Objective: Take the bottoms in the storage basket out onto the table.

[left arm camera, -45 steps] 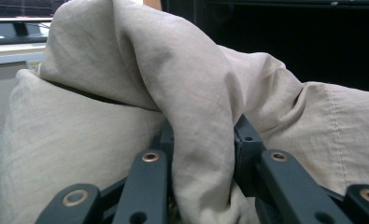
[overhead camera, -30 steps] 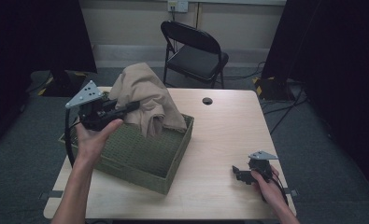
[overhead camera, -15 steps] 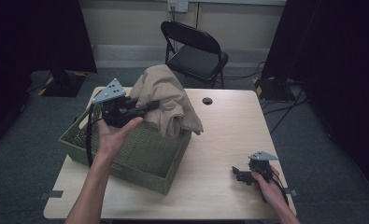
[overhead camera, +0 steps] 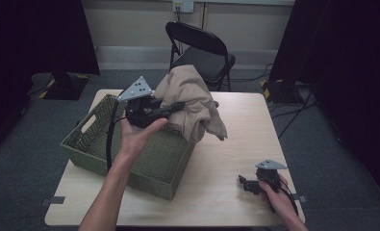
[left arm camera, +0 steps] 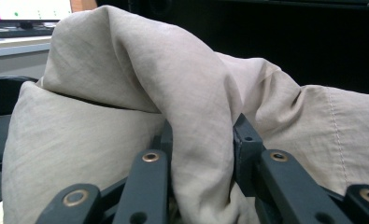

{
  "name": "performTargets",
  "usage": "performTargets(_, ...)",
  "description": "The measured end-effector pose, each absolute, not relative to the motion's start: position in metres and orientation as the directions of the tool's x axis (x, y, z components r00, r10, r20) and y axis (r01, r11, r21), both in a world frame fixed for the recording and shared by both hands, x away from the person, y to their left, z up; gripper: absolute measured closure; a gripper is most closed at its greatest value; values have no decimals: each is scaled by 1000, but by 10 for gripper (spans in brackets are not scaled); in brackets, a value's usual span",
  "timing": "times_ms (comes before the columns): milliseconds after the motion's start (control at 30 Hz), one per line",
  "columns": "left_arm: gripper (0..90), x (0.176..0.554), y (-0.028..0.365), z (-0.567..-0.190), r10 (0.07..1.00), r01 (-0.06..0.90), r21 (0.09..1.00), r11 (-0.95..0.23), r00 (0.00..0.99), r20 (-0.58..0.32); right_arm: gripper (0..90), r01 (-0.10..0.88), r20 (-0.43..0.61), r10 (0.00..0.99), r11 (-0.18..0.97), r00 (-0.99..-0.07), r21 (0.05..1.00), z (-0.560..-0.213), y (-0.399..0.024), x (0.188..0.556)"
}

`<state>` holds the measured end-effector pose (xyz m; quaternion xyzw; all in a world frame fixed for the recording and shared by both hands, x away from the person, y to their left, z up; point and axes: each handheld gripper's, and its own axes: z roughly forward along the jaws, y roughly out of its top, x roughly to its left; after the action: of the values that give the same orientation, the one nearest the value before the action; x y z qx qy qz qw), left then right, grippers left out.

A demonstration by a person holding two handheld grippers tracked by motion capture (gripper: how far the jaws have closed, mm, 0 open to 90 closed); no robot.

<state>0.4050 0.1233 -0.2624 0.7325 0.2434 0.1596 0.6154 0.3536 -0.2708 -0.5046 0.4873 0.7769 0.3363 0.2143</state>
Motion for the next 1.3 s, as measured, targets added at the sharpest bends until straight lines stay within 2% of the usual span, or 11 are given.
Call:
performTargets(467, 720, 415, 72, -266, 501, 167, 973, -158, 863, -67, 110, 611, -4, 897, 304, -443, 731, -504, -269, 341)
performTargets(700, 720, 434, 47, -282, 486, 213, 964, -156, 867, -113, 109, 608, -4, 893, 310, -449, 731, -504, -269, 341)
performTargets(933, 719, 435, 28, -290, 477, 213, 958, -194, 874, -97, 110, 607, -5, 893, 311, -451, 731, -505, -270, 341)
performTargets(1300, 717, 440, -7, -310, 437, 250, 937, -242, 891, -125, 110, 605, -6, 891, 314, -455, 732, -505, -270, 341)
